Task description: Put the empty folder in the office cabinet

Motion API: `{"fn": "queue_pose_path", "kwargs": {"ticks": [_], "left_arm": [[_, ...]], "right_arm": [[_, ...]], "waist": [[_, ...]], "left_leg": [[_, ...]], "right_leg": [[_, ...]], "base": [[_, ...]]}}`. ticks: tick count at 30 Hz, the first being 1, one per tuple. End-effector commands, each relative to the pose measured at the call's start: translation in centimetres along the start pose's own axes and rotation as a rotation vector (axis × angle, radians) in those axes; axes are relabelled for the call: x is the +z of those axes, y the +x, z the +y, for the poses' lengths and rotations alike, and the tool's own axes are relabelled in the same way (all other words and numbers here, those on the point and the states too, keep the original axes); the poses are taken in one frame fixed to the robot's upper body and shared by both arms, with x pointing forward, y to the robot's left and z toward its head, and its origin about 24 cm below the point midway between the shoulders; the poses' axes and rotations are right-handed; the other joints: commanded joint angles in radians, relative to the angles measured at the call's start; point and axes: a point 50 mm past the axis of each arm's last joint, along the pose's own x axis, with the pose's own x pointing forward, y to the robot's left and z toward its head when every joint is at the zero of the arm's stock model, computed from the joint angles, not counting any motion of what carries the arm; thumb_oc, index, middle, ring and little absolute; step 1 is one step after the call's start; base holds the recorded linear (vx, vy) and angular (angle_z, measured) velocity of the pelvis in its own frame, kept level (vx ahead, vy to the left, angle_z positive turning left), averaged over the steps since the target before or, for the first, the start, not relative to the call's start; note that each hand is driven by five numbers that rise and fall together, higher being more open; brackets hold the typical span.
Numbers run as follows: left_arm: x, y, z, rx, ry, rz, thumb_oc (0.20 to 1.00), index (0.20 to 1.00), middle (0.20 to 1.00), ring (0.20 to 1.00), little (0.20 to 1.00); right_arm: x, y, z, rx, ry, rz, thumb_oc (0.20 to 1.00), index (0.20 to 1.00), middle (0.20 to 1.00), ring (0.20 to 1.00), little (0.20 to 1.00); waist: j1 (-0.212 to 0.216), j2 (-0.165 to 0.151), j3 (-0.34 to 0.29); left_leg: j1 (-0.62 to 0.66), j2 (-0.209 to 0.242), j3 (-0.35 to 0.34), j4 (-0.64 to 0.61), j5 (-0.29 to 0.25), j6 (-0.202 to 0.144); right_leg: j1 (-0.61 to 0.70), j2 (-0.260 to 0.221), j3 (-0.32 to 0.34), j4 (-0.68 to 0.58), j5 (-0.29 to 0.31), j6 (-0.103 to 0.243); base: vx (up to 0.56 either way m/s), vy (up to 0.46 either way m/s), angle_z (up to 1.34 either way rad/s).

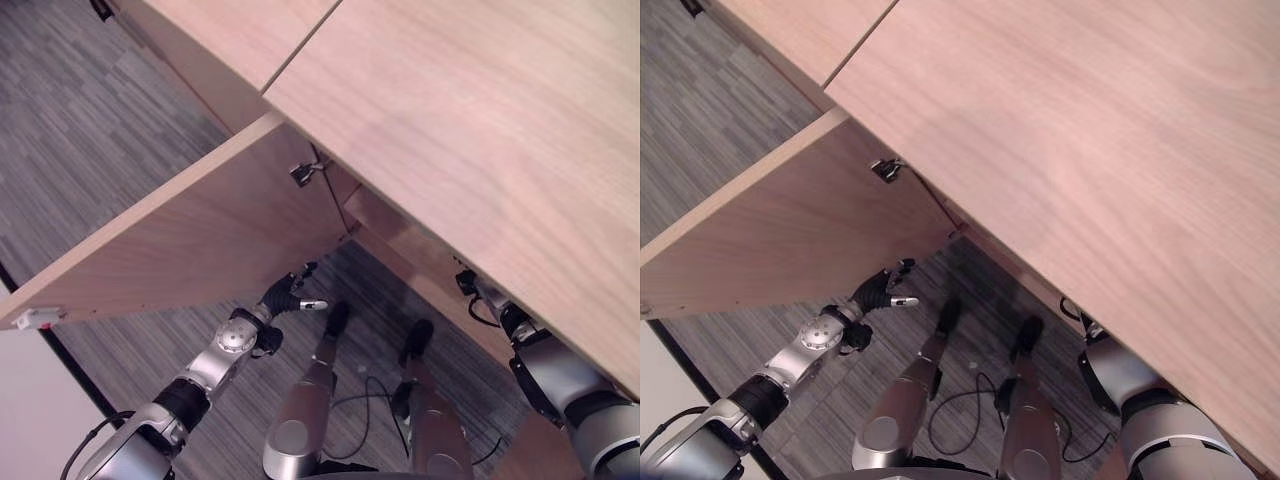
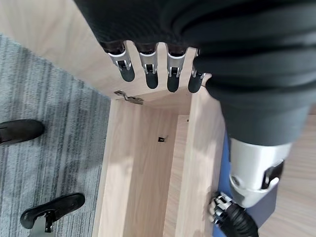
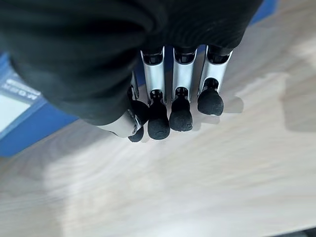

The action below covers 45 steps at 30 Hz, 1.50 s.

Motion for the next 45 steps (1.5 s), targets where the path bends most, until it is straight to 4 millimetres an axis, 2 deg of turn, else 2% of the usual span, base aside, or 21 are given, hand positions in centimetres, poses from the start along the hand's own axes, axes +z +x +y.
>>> {"fn": "queue_pose_path", "kwargs": {"ticks": [1,6,12,21,23,24,26,27,28,30,33,34,35,38,40,41,42,43,45], "left_arm": [[-0.2,-0.6,-0.5,-0.057,0.03,-0.001,1.0,1.0,1.0,1.0,1.0],[-0.9,-0.9,-0.8,-0.068,0.033,0.027,1.0,1.0,1.0,1.0,1.0],[-1.7,-1.2,-1.1,-0.078,0.027,0.058,1.0,1.0,1.0,1.0,1.0],[-2.4,-1.4,-1.0,-0.064,0.026,0.087,1.0,1.0,1.0,1.0,1.0],[-3.6,-1.8,-0.7,-0.016,0.006,0.129,1.0,1.0,1.0,1.0,1.0],[-3.6,-1.9,-0.7,-0.017,0.006,0.13,1.0,1.0,1.0,1.0,1.0],[-4.5,-2.3,-0.4,0.018,-0.008,0.163,1.0,1.0,1.0,1.0,1.0],[-4.6,-2.4,-0.4,0.017,-0.008,0.165,1.0,1.0,1.0,1.0,1.0],[-5.8,-2.9,-0.2,0.061,-0.029,0.213,1.0,1.0,1.0,1.0,1.0],[-6.8,-3.5,-0.2,0.088,-0.045,0.25,1.0,1.0,1.0,1.0,1.0],[-8.6,-4.9,-0.2,0.123,-0.06,0.322,1.0,1.0,1.0,1.0,1.0],[-9.6,-5.7,-0.1,0.151,-0.084,0.366,1.0,1.0,1.0,1.0,1.0],[-9.7,-5.7,-0.1,0.15,-0.085,0.369,1.0,1.0,1.0,1.0,1.0],[-11.2,-6.9,-0.2,0.177,-0.106,0.437,1.0,1.0,1.0,1.0,1.0],[-12.1,-7.9,-0.3,0.192,-0.121,0.484,1.0,1.0,1.0,1.0,1.0],[-12.6,-8.3,-0.3,0.201,-0.125,0.507,1.0,1.0,1.0,1.0,1.0],[-12.6,-8.3,-0.3,0.201,-0.125,0.508,1.0,1.0,1.0,1.0,1.0],[-14.0,-9.6,-0.3,0.213,-0.128,0.581,1.0,1.0,1.0,1.0,1.0],[-14.7,-10.2,-0.5,0.216,-0.133,0.62,1.0,1.0,1.0,1.0,1.0]], "right_arm": [[4.1,0.1,-10.0,-0.286,-0.039,-0.109,0.2,0.2,0.2,0.2,0.2],[6.0,-0.2,-12.6,-0.354,-0.047,-0.149,0.2,0.2,0.2,0.2,0.2],[7.5,-0.6,-13.9,-0.393,-0.031,-0.188,0.2,0.2,0.2,0.2,0.2],[7.1,-0.3,-12.8,-0.372,0.015,-0.184,0.2,0.2,0.2,0.2,0.2],[6.2,-0.1,-9.6,-0.3,0.101,-0.225,0.2,0.2,0.2,0.2,0.2],[6.1,-0.1,-9.6,-0.3,0.102,-0.224,0.2,0.2,0.2,0.2,0.2],[5.4,-0.1,-7.0,-0.23,0.14,-0.254,0.2,0.2,0.2,0.2,0.2],[5.3,-0.1,-7.0,-0.229,0.14,-0.252,0.2,0.2,0.2,0.2,0.2],[4.2,-0.7,-3.8,-0.148,0.173,-0.289,0.2,0.2,0.2,0.2,0.2],[2.6,-1.6,-1.0,-0.069,0.21,-0.303,0.2,0.2,0.2,0.2,0.2],[-1.8,-4.0,3.4,0.062,0.251,-0.254,0.2,0.2,0.2,0.2,0.2],[-5.1,-5.7,5.7,0.143,0.241,-0.177,0.2,0.2,0.2,0.2,0.2],[-5.2,-5.7,5.8,0.145,0.24,-0.175,0.2,0.2,0.2,0.2,0.2],[-11.4,-9.2,9.5,0.288,0.191,0.02,0.2,0.2,0.2,0.2,0.2],[-14.1,-11.1,10.7,0.351,0.124,0.105,0.2,0.2,0.2,0.2,0.2],[-15.3,-12.0,11.2,0.378,0.104,0.151,0.511,0.511,0.511,0.511,0.511],[-15.4,-12.0,11.2,0.379,0.103,0.152,0.768,0.768,0.768,0.768,0.768],[-19.1,-14.9,12.4,0.446,0.109,0.308,1.0,1.0,1.0,1.0,1.0],[-20.7,-16.1,12.8,0.468,0.092,0.381,1.0,1.0,1.0,1.0,1.0]], "waist": [[0.034,-0.023,-0.035],[0.039,-0.029,-0.036],[0.043,-0.038,-0.042],[0.043,-0.049,-0.046],[0.032,-0.063,-0.055],[0.033,-0.063,-0.057],[0.021,-0.074,-0.064],[0.021,-0.075,-0.065],[0.007,-0.09,-0.074],[-0.007,-0.102,-0.087],[-0.04,-0.124,-0.117],[-0.06,-0.132,-0.139],[-0.06,-0.133,-0.14],[-0.094,-0.145,-0.178],[-0.107,-0.148,-0.207],[-0.116,-0.147,-0.22],[-0.116,-0.148,-0.22],[-0.139,-0.148,-0.265],[-0.152,-0.148,-0.284]], "left_leg": [[0.019,0.003,0.069,-0.02,-0.016,-0.005],[0.019,0.004,0.064,-0.023,-0.016,-0.007],[0.027,0.002,0.058,-0.024,-0.019,-0.008],[0.038,0.001,0.056,-0.024,-0.024,-0.009],[0.051,0.003,0.064,-0.025,-0.032,-0.008],[0.051,0.002,0.064,-0.025,-0.033,-0.008],[0.062,0.005,0.069,-0.025,-0.039,-0.006],[0.063,0.005,0.069,-0.025,-0.039,-0.006],[0.074,0.009,0.075,-0.025,-0.047,-0.003],[0.079,0.009,0.081,-0.026,-0.049,0.002],[0.112,0.011,0.098,-0.028,-0.067,0.012],[0.133,0.011,0.11,-0.03,-0.077,0.016],[0.134,0.011,0.11,-0.03,-0.077,0.017],[0.172,0.011,0.128,-0.033,-0.093,0.023],[0.199,0.009,0.137,-0.035,-0.102,0.027],[0.212,0.008,0.143,-0.036,-0.106,0.029],[0.213,0.008,0.144,-0.037,-0.107,0.03],[0.265,0.004,0.18,-0.039,-0.125,0.038],[0.289,-0.001,0.197,-0.039,-0.136,0.044]], "right_leg": [[0.028,-0.078,0.034,0.221,-0.218,0.085],[0.029,-0.076,0.029,0.221,-0.219,0.084],[0.042,-0.076,0.024,0.218,-0.221,0.085],[0.061,-0.075,0.019,0.21,-0.223,0.085],[0.076,-0.074,0.024,0.202,-0.22,0.086],[0.076,-0.074,0.024,0.202,-0.22,0.086],[0.086,-0.074,0.029,0.196,-0.216,0.088],[0.086,-0.074,0.029,0.195,-0.216,0.089],[0.096,-0.075,0.034,0.188,-0.212,0.092],[0.102,-0.074,0.04,0.177,-0.201,0.093],[0.131,-0.075,0.052,0.159,-0.192,0.098],[0.149,-0.076,0.06,0.146,-0.184,0.101],[0.151,-0.075,0.06,0.144,-0.183,0.101],[0.187,-0.077,0.066,0.123,-0.177,0.105],[0.21,-0.077,0.072,0.108,-0.172,0.108],[0.221,-0.078,0.079,0.101,-0.169,0.11],[0.222,-0.078,0.08,0.1,-0.169,0.11],[0.26,-0.084,0.106,0.083,-0.155,0.118],[0.273,-0.085,0.12,0.081,-0.15,0.121]], "base": [[0.01,-0.009,0.05],[0.0,-0.005,0.03],[0.0,0.0,0.0],[0.01,0.003,0.02],[0.05,0.029,0.0],[0.05,0.024,0.0],[0.04,0.019,-0.01],[0.06,0.028,-0.01],[0.07,0.017,-0.02],[0.07,0.03,-0.04],[0.09,0.055,-0.17],[0.1,0.06,-0.18],[0.11,0.055,-0.24],[0.1,0.042,-0.27],[0.11,0.059,-0.09],[0.07,0.049,-0.34],[0.16,0.134,-0.41],[0.16,0.128,-0.45],[0.13,0.116,-0.36]]}}
